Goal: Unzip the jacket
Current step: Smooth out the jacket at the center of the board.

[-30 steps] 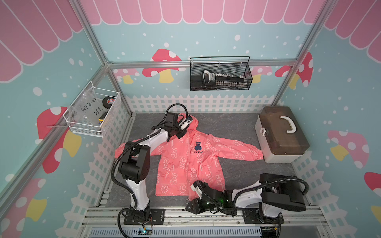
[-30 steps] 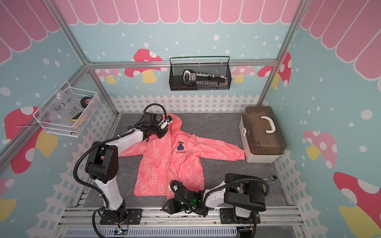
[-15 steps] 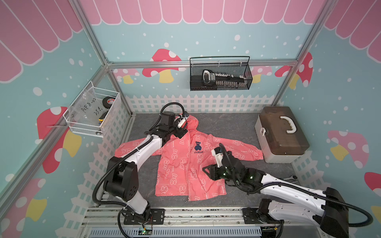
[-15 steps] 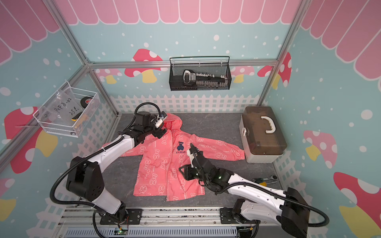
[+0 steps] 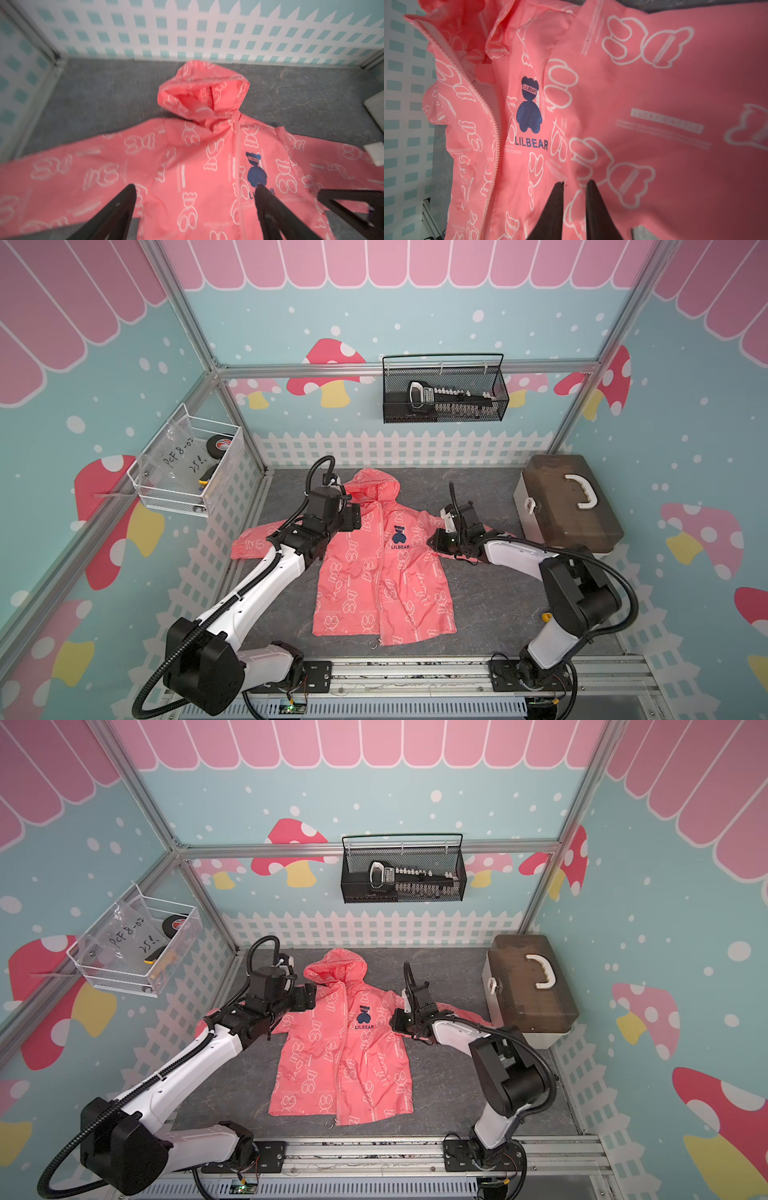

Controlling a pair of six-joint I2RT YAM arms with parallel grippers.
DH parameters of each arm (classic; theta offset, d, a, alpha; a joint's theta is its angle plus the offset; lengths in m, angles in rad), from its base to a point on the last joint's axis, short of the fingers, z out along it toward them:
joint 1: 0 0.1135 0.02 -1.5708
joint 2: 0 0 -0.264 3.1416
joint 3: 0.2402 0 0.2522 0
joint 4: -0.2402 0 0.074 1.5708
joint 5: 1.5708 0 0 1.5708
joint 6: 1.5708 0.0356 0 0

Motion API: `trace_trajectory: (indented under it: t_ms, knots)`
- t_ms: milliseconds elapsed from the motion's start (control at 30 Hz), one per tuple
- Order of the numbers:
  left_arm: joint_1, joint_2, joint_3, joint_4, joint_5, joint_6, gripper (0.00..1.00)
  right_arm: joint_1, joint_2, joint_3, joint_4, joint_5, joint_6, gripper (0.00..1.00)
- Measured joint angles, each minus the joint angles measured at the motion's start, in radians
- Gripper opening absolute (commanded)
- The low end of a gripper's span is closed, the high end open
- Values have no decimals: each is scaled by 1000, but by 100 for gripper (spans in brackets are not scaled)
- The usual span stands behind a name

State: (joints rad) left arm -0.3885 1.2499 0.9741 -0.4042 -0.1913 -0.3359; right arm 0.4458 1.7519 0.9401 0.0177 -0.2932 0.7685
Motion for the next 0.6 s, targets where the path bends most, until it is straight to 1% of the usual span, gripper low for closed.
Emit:
trace_trajectory:
  t_ms: [100, 167, 267, 333, 500, 567, 600]
  knots:
    - [-2, -16, -105, -43, 32, -113, 59, -16, 119, 37, 43, -13, 19, 12]
    - [-5, -16, -150, -64, 49, -167, 49, -30, 154, 79, 68, -9, 23, 11]
    - [-8, -16, -189, -75, 73, -231, 39, -69, 188, 103, 98, 16, 24, 10]
    - [-8, -11, -213, -69, 94, -265, 36, -107, 188, 104, 100, 44, 21, 10]
    - [-27, 40, -290, -48, 142, -320, 33, -214, 178, 95, 103, 76, 6, 10]
    - [-48, 56, -318, -49, 159, -331, 32, -248, 167, 84, 100, 81, -5, 10]
    - [-57, 56, -329, -51, 166, -335, 34, -261, 162, 79, 97, 85, -13, 11]
